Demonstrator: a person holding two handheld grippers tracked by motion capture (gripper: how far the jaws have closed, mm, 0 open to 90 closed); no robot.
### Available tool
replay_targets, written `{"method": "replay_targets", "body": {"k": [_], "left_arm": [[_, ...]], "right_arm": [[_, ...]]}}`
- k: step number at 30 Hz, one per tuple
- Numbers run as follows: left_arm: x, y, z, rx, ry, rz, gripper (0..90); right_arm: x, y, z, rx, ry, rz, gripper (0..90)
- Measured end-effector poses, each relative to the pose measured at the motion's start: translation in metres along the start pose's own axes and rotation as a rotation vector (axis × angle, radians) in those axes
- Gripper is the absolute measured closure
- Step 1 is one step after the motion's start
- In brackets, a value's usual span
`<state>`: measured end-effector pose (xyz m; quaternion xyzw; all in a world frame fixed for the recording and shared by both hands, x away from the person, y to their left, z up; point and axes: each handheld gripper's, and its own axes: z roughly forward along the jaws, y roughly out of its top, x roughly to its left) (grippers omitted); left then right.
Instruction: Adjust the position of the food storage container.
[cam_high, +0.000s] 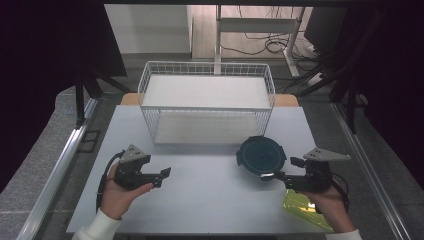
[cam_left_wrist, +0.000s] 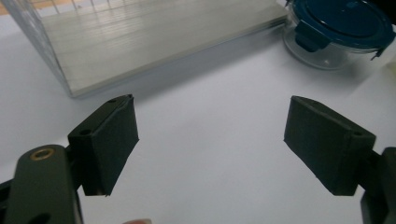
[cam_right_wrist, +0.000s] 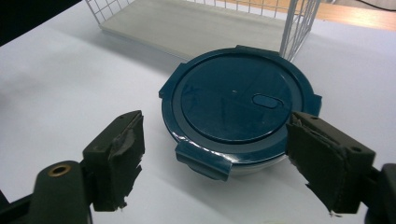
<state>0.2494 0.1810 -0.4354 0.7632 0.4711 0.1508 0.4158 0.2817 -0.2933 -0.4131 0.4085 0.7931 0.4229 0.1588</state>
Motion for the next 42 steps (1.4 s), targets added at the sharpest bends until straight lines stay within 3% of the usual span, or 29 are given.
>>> {"method": "replay_targets", "body": {"k": [9,16,28,33,37,38,42], "left_arm": [[0.000,0.001,0.005,0.019,-0.020,-0.016,17.2],[-0.007,0.002,0.000,0.012,-0.036,0.007,17.2],[-0.006,0.008,-0.004,0.003,-0.034,0.012,17.1],[-0.006,0.007,-0.004,0.006,-0.035,0.007,17.1],[-0.007,0.007,-0.004,0.005,-0.037,0.010,17.1],[-0.007,0.007,-0.004,0.007,-0.038,0.012,17.0],[-0.006,0.006,-0.002,0.014,-0.036,0.011,17.0]], "right_arm": [[-0.003,0.000,-0.010,-0.009,-0.028,0.022,19.7],[-0.006,0.005,-0.023,-0.043,-0.045,0.029,20.5],[-0.026,0.025,-0.035,-0.075,-0.058,0.046,25.3],[-0.039,0.035,-0.025,-0.041,-0.079,0.068,29.0],[-0.055,0.042,-0.007,0.059,-0.089,0.086,34.3],[-0.066,0.045,0.005,0.103,-0.095,0.090,37.4],[-0.080,0.050,0.019,0.160,-0.104,0.104,41.9]]}}
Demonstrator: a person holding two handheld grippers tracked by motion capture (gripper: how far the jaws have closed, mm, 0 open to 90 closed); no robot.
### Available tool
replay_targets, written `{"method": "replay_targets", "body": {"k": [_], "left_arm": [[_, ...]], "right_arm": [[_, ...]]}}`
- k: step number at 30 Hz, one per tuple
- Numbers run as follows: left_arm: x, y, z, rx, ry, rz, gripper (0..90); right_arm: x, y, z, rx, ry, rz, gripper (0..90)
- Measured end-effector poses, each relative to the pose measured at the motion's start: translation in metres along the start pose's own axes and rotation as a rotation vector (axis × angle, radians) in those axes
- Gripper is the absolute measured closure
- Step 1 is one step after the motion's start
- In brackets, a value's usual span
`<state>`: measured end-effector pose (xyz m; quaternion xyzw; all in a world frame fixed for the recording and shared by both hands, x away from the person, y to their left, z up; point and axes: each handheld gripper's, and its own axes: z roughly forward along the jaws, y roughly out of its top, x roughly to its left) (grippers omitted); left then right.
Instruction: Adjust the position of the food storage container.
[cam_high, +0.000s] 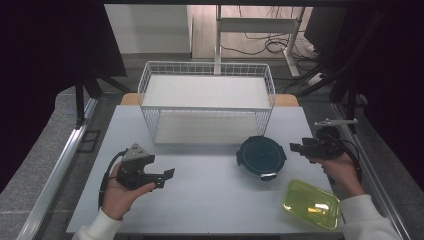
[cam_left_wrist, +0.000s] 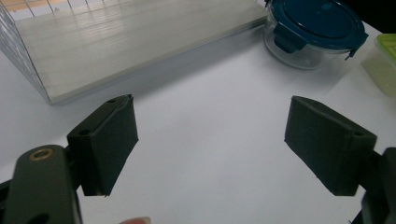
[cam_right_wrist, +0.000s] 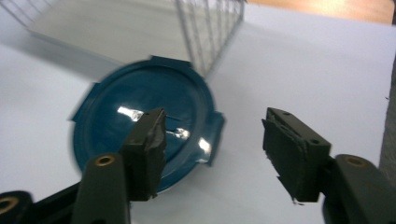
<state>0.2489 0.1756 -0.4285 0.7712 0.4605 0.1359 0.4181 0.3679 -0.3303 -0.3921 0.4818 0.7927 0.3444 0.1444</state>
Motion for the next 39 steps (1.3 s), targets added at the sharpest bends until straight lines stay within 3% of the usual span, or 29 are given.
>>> {"method": "replay_targets", "body": {"k": [5,8,9,15,22,26,34,38,39], "left_arm": [[0.002,-0.001,0.002,0.003,0.002,-0.006,17.0],[0.002,-0.002,0.003,0.007,0.002,-0.006,17.0],[0.002,-0.002,0.004,0.008,0.002,-0.005,17.0],[0.001,-0.003,0.005,0.012,0.000,-0.004,17.0],[0.002,-0.005,0.008,0.022,-0.001,-0.004,17.1],[0.003,-0.006,0.010,0.028,-0.003,-0.006,17.1],[0.004,-0.006,0.013,0.039,-0.009,-0.004,17.1],[0.003,-0.006,0.016,0.043,-0.013,-0.007,17.1],[0.002,-0.006,0.017,0.046,-0.015,-0.007,17.1]], "right_arm": [[-0.015,0.010,0.020,0.055,0.006,0.037,52.9],[-0.022,0.015,0.038,0.105,-0.001,0.041,65.2],[-0.022,0.015,0.038,0.105,-0.001,0.041,65.2],[-0.023,0.017,0.069,0.176,-0.005,0.051,86.9],[-0.018,0.018,0.089,0.209,0.013,0.035,88.5],[-0.013,0.016,0.098,0.224,-0.024,0.007,88.6],[-0.007,0.017,0.099,0.237,-0.046,-0.046,88.7],[-0.005,0.016,0.098,0.237,-0.039,-0.060,88.8],[-0.004,0.017,0.097,0.228,-0.014,-0.050,88.9]]}}
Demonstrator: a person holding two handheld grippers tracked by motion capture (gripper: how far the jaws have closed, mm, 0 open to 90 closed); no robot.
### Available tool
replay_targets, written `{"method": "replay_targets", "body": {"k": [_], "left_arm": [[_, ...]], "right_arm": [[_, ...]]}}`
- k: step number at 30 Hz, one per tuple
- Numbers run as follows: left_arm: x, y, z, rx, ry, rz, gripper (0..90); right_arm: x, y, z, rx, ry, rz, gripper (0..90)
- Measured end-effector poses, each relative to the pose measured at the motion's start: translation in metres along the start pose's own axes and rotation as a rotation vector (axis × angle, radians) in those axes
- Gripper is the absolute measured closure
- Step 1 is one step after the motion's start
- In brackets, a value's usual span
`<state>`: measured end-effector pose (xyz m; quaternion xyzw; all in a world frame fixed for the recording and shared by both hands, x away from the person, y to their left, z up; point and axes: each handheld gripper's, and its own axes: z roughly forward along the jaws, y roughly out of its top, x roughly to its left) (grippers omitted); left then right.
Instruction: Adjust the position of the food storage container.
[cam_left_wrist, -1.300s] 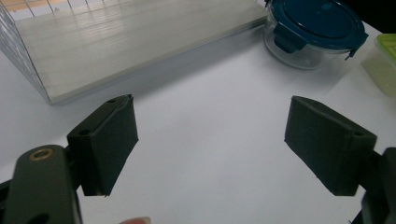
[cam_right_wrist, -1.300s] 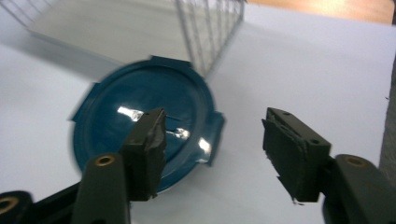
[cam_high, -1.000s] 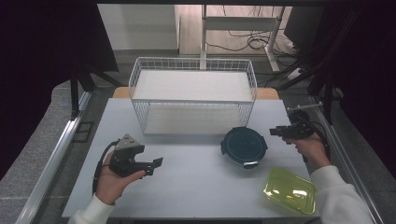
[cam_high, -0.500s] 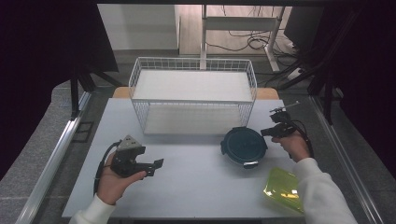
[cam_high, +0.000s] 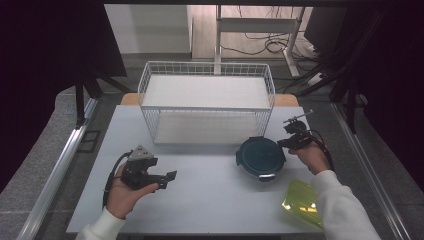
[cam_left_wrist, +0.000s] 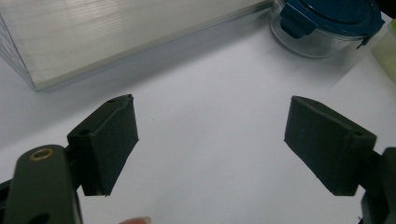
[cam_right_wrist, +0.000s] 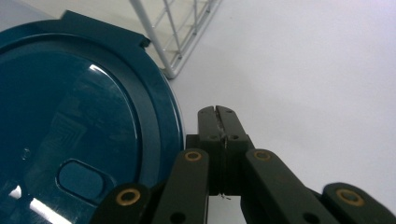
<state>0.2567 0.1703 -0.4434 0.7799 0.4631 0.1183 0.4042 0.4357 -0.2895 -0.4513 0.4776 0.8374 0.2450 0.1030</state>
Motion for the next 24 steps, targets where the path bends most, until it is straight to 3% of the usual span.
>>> {"method": "replay_targets", "body": {"k": [4,13,24], "left_arm": [[-0.001,0.000,0.001,0.001,-0.005,0.000,17.1],[0.000,0.000,0.004,0.009,-0.008,0.000,17.1],[-0.001,-0.001,0.007,0.015,-0.011,0.000,17.1]], "right_arm": [[0.010,0.003,-0.002,-0.001,-0.033,-0.043,88.9],[0.016,0.004,0.000,0.013,-0.026,-0.054,89.0],[0.038,0.004,0.002,0.019,-0.016,-0.101,89.0]]}}
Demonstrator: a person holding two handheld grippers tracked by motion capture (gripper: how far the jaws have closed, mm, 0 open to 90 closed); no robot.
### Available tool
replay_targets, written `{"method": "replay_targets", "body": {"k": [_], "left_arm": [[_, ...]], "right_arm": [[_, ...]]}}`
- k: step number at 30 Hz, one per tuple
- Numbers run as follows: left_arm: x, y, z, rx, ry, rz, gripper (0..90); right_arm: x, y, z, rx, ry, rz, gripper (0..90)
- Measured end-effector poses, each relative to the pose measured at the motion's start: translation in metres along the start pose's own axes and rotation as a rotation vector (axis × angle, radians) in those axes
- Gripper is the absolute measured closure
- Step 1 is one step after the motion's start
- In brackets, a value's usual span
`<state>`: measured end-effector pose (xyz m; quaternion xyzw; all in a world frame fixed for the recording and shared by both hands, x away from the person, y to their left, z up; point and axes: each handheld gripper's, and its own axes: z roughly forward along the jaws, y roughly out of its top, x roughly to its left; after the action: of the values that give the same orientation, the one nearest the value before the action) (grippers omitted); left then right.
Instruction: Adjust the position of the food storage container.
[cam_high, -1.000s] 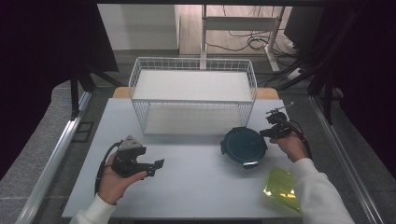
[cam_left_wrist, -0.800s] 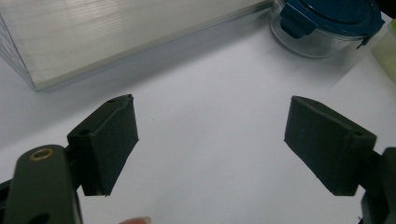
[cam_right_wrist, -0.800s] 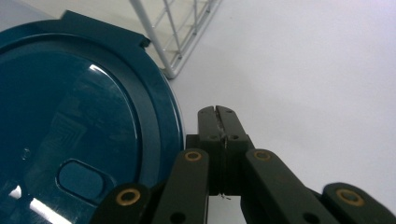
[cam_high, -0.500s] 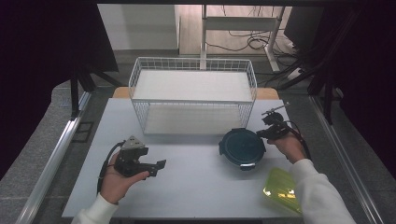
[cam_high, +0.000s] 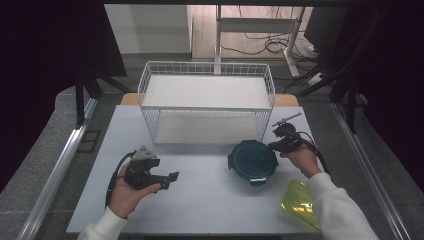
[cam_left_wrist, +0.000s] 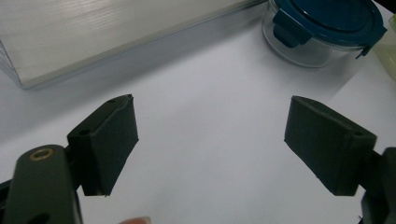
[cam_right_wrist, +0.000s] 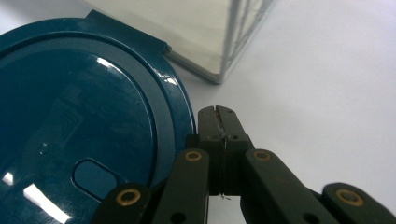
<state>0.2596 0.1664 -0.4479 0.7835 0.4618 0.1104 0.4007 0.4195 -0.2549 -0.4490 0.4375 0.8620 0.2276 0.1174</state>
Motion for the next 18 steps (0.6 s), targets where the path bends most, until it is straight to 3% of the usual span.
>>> {"method": "replay_targets", "body": {"k": [9,18], "left_arm": [[0.000,0.000,0.002,0.003,-0.002,0.006,17.1],[0.001,-0.001,-0.001,0.001,0.000,0.001,17.1]], "right_arm": [[0.017,0.002,0.005,0.006,0.025,-0.040,89.0],[0.013,0.002,0.005,0.021,0.055,-0.036,88.8]]}}
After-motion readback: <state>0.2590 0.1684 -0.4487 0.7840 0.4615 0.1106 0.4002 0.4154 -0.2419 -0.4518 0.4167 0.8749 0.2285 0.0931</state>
